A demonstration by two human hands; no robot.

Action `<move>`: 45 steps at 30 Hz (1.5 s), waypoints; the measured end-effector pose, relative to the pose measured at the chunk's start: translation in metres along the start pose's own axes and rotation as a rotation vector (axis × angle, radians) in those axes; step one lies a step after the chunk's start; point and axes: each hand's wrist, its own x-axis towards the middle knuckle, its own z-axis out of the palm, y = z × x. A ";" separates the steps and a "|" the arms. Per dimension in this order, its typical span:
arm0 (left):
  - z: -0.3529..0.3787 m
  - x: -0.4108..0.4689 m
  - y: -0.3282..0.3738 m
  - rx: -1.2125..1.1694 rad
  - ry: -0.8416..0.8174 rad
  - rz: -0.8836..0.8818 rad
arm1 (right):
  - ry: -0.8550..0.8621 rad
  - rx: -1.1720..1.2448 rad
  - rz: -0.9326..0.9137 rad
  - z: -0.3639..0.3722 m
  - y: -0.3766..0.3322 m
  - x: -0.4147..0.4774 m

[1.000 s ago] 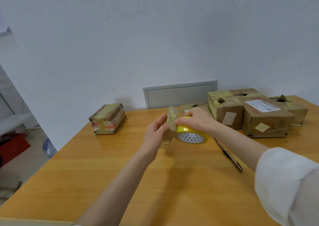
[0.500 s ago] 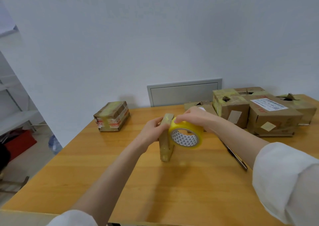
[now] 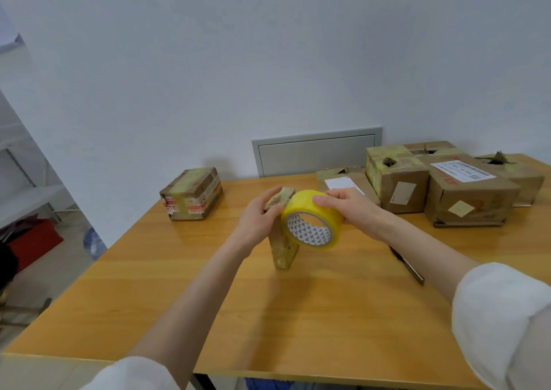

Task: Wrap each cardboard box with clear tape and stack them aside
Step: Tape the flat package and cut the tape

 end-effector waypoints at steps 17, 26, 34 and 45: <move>-0.006 0.005 0.000 0.147 0.144 -0.001 | 0.024 -0.511 0.208 0.037 0.003 0.000; -0.010 0.023 0.014 0.577 0.046 -0.177 | 0.020 -0.566 0.223 0.046 0.001 0.010; -0.031 0.000 -0.014 -0.091 0.051 -0.253 | -0.143 -0.074 0.051 0.017 0.008 -0.009; -0.020 -0.016 -0.031 -0.474 0.021 -0.274 | -0.121 -0.336 -0.074 -0.001 -0.015 -0.001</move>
